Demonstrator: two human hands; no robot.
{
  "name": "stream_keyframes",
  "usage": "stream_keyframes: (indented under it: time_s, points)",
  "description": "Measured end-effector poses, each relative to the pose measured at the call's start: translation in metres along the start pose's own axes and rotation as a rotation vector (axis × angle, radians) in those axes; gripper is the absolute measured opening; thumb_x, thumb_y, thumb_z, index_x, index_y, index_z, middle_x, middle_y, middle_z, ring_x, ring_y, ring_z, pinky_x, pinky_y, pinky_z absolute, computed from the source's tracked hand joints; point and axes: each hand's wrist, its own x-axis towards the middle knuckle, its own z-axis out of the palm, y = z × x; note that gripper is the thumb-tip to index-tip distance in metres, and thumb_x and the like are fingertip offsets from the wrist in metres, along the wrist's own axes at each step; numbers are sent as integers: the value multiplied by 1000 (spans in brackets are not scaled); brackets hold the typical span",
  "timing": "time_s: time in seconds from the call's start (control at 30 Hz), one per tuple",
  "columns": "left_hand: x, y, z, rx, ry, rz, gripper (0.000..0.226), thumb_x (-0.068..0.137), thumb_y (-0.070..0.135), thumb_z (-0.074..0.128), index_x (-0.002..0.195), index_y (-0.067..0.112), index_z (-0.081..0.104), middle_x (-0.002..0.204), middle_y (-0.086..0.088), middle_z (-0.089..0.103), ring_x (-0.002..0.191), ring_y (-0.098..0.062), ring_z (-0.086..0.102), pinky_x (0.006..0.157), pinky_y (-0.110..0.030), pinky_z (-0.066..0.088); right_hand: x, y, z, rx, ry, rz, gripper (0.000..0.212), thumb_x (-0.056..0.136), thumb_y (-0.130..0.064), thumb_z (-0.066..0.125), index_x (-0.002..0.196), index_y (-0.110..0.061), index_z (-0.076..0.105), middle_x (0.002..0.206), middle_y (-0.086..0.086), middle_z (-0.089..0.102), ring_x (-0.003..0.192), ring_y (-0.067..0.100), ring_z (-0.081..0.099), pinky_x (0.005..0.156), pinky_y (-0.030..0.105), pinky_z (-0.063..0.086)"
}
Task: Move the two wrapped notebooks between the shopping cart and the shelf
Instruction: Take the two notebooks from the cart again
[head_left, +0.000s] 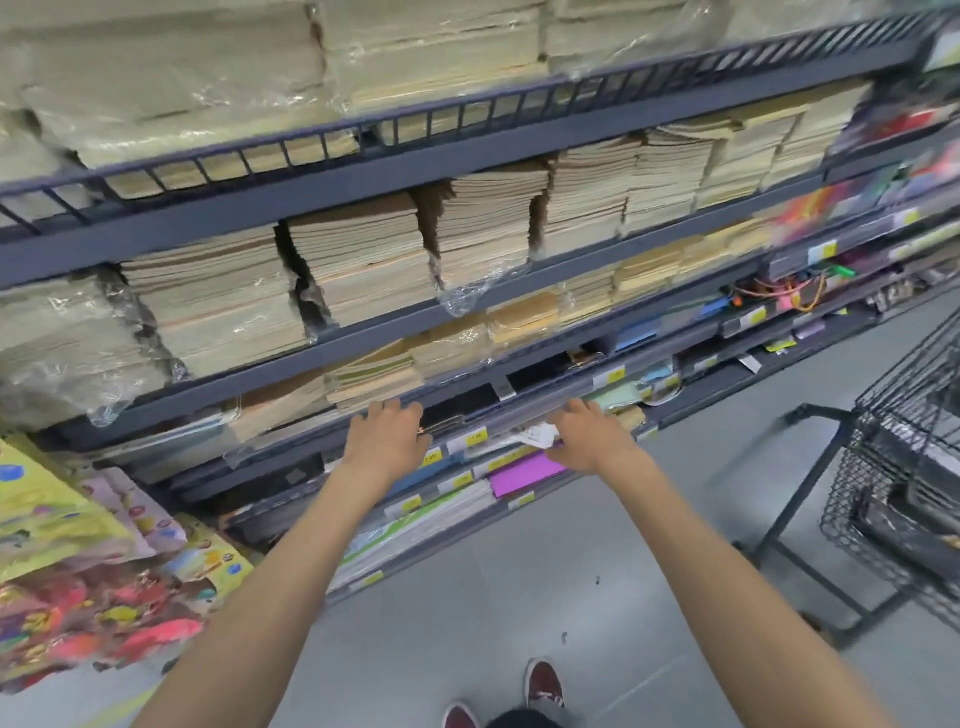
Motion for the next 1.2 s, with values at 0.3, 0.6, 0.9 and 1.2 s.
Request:
stream_keyframes:
  time_s: [0.3, 0.6, 0.9, 1.2]
  points:
    - [59, 104, -22, 35, -120, 337, 40, 100, 43, 48, 131, 17, 54, 127, -8, 57, 116, -30, 53, 91, -45, 49, -33, 98, 4, 172, 11, 250, 56, 97, -41, 57, 146, -18, 42, 142, 13, 42, 134, 36, 36, 103, 47, 42]
    - [169, 253, -53, 112, -152, 541, 48, 100, 45, 48, 138, 16, 49, 134, -10, 54, 126, -33, 48, 98, -49, 47, -8, 228, -19, 286, 42, 422, 58, 96, -46, 57, 146, -20, 44, 144, 12, 44, 134, 34, 40, 105, 46, 42]
    - [256, 425, -76, 151, -122, 730, 42, 99, 44, 49, 130, 17, 54, 125, -8, 60, 119, -32, 55, 88, -44, 51, -2, 374, -39, 364, 50, 603, 62, 95, -45, 59, 148, -18, 42, 147, 13, 43, 135, 33, 41, 106, 43, 41]
    - [325, 576, -73, 226, -172, 892, 38, 96, 41, 53, 120, 12, 56, 121, -10, 61, 118, -32, 56, 90, -46, 51, -1, 492, -30, 499, 55, 783, 62, 93, -47, 60, 147, -20, 44, 146, 13, 45, 133, 35, 43, 107, 47, 43]
